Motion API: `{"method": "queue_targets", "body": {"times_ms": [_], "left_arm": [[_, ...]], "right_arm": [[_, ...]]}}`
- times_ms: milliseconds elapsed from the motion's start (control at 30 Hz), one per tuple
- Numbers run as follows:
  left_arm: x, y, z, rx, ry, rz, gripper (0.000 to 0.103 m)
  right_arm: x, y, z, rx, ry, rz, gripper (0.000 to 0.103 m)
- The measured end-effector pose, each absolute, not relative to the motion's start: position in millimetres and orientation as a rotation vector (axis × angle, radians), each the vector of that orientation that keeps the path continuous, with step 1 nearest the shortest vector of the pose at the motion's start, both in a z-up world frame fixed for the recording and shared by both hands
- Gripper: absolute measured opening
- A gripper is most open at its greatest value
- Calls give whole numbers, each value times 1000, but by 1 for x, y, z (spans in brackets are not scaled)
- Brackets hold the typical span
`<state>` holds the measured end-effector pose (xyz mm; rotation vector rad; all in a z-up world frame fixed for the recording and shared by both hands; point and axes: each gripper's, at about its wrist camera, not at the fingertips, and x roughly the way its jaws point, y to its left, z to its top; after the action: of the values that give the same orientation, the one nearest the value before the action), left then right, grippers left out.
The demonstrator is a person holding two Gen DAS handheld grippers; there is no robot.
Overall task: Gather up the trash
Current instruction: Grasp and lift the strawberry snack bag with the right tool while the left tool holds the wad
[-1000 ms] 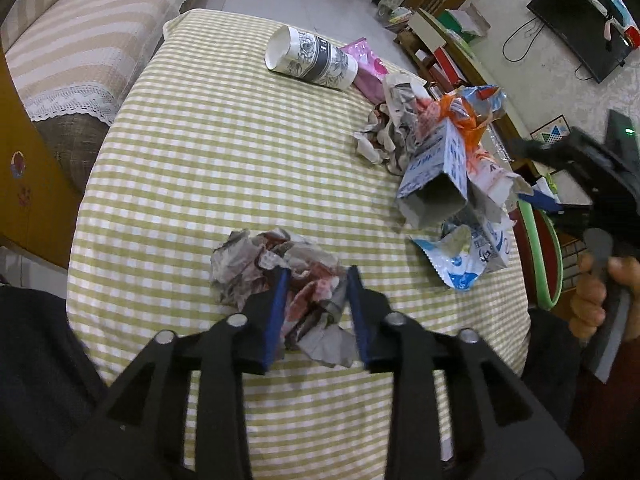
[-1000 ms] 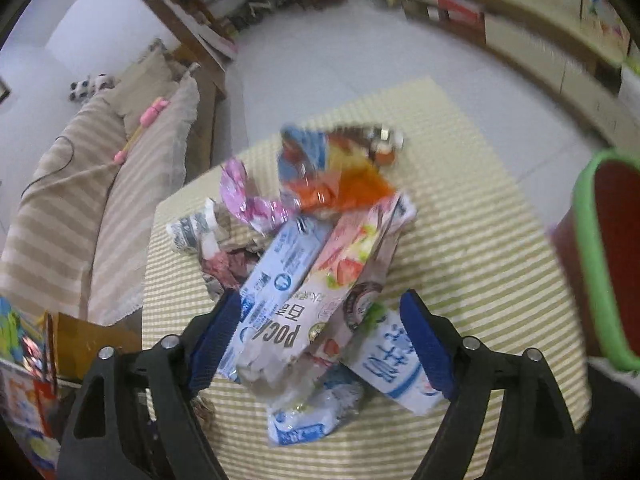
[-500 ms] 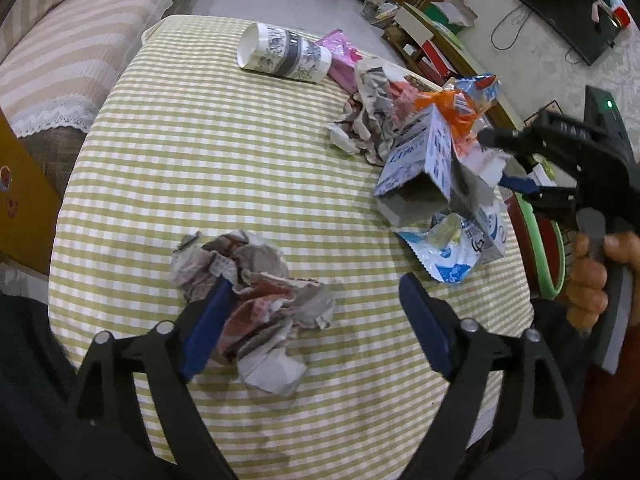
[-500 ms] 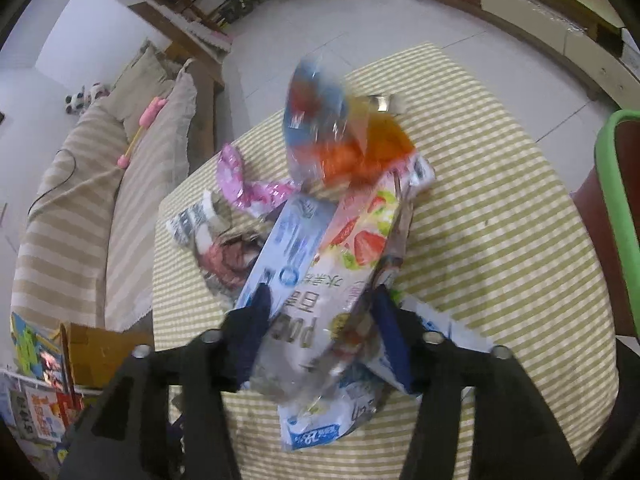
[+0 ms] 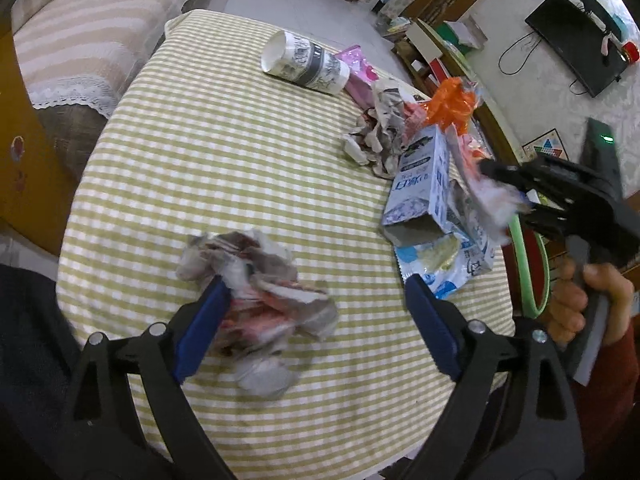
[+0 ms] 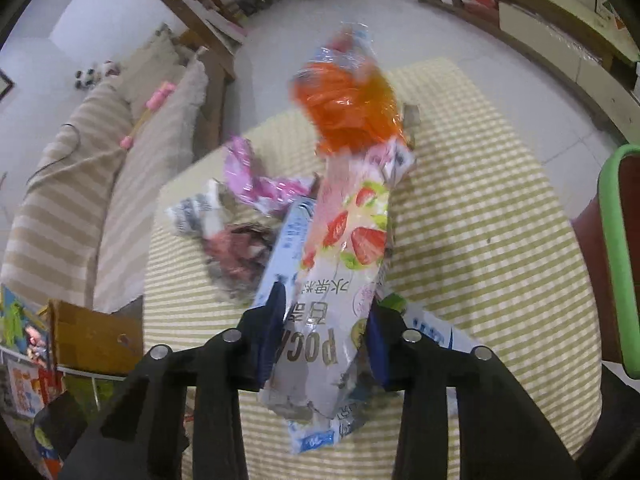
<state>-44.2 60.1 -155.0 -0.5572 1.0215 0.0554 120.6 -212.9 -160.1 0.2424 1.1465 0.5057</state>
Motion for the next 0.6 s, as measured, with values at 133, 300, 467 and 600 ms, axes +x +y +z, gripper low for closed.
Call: {"method": "queue_targets", "body": {"times_ms": [133,300,467,600], "left_arm": [[-43,58,-161,-551,1043,51,86],[-40,55,-166,-509,1058,79,76],[-41,66,-166,-520,1052,104,31],[-44,71,-164,-533,1035,102,21]], "right_arm": [[98,-228,-150,295,1130,547,11],[72,-238,-149,310,1133,549,10],[52,-235,-158,271,1186,555,14],[49,-236,-157,225,1162,508,50]]}}
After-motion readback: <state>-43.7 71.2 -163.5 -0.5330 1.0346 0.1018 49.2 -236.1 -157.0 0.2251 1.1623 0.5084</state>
